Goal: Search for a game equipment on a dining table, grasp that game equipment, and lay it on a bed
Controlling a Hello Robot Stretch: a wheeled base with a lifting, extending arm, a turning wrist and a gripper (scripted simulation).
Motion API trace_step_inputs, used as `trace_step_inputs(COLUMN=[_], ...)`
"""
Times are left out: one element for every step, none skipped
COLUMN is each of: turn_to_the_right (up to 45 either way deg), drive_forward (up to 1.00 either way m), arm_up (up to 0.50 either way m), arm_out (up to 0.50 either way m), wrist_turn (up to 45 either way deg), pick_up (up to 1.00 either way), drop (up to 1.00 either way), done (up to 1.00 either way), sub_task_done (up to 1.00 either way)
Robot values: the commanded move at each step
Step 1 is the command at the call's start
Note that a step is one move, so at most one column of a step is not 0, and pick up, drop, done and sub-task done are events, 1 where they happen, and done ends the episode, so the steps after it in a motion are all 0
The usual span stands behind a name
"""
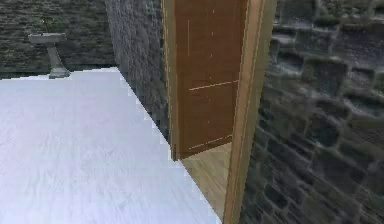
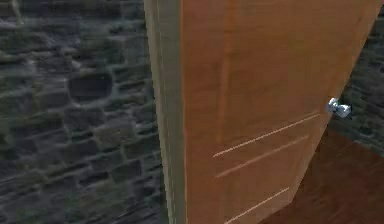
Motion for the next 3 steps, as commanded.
trace_step_inputs(turn_to_the_right=[36.0,3.0,0.0], drive_forward=[0.00,0.00,0.10], arm_up=[0.00,0.00,0.00], arm_out=[0.00,0.00,0.00], wrist_turn=[0.0,0.0,0.0], pick_up=[0.00,0.00,0.00], drop=[0.00,0.00,0.00], done=[0.00,0.00,0.00], sub_task_done=[0.00,0.00,0.00])
